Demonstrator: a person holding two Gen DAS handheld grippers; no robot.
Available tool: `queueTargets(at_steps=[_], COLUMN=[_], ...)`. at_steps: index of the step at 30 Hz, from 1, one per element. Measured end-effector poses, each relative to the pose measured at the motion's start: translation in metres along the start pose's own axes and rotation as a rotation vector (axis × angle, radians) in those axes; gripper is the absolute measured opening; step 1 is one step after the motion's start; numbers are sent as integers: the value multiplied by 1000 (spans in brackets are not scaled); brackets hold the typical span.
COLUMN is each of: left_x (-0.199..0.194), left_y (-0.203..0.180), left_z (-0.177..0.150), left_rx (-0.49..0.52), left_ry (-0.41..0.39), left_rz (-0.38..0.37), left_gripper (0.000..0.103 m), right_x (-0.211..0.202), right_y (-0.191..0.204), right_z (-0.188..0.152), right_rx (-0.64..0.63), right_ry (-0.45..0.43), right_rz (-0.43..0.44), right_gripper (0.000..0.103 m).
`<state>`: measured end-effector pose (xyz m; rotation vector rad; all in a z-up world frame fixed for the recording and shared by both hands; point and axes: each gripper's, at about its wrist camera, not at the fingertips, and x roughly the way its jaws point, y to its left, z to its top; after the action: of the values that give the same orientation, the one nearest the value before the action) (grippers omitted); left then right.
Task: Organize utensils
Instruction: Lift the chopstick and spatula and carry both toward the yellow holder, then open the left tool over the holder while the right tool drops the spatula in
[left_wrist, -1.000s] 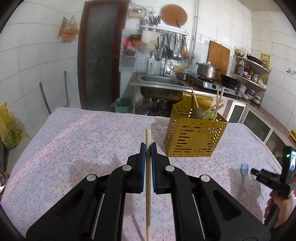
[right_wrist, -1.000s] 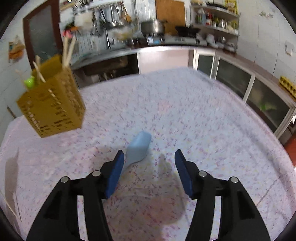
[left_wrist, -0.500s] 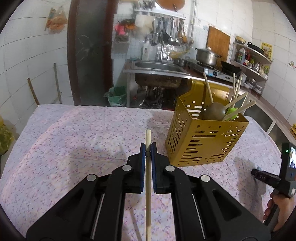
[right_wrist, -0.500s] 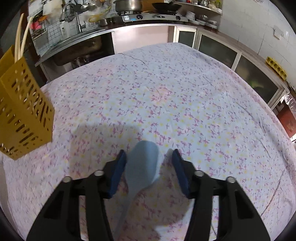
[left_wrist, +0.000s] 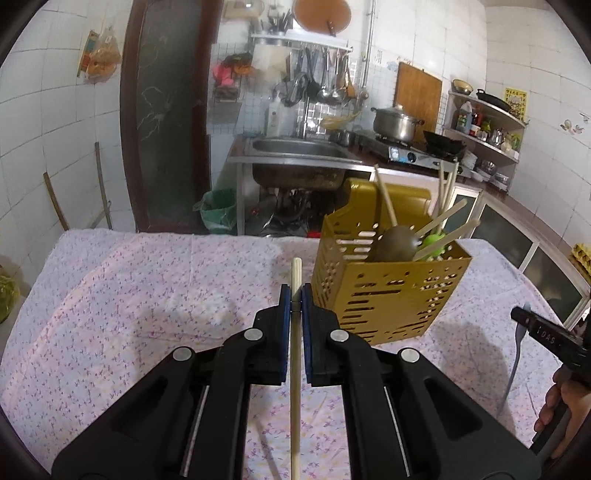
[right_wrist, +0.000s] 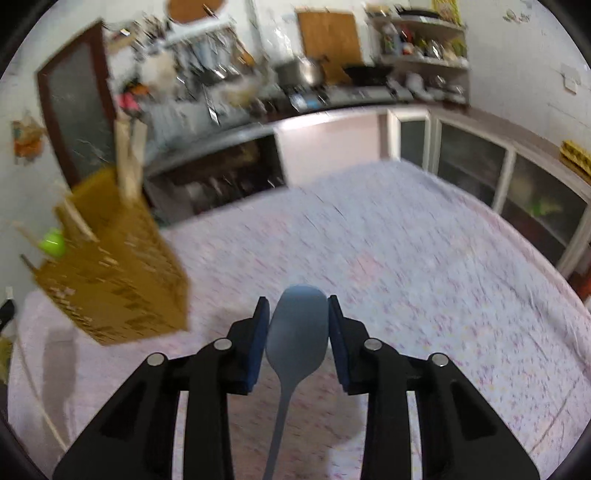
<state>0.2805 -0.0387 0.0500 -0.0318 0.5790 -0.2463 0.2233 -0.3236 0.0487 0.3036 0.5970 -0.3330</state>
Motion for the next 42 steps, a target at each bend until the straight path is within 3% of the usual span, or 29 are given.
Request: queueTargets(at_steps=[8, 17, 27, 33, 42], left_x=[-28, -46, -70, -85, -114], left_y=[-9, -14, -18, -26, -47], left_z=[8, 10, 16, 39, 107], left_rx=[-1, 2, 6, 13, 47], left_ry=[-60, -85, -136, -187, -318], left_rz=[4, 30, 34, 15, -15], left_gripper=[5, 5, 5, 5, 5], right_x=[-39, -58, -81, -100, -125], right_y=[38, 68, 66, 67, 92], right_z=[9, 1, 5, 31, 97], right_rx=[-117, -210, -232, -238, -268], right_ry=[-152, -160, -176, -236, -341], right_rz=[102, 146, 152, 152, 182], right_gripper=[32, 32, 32, 32, 32])
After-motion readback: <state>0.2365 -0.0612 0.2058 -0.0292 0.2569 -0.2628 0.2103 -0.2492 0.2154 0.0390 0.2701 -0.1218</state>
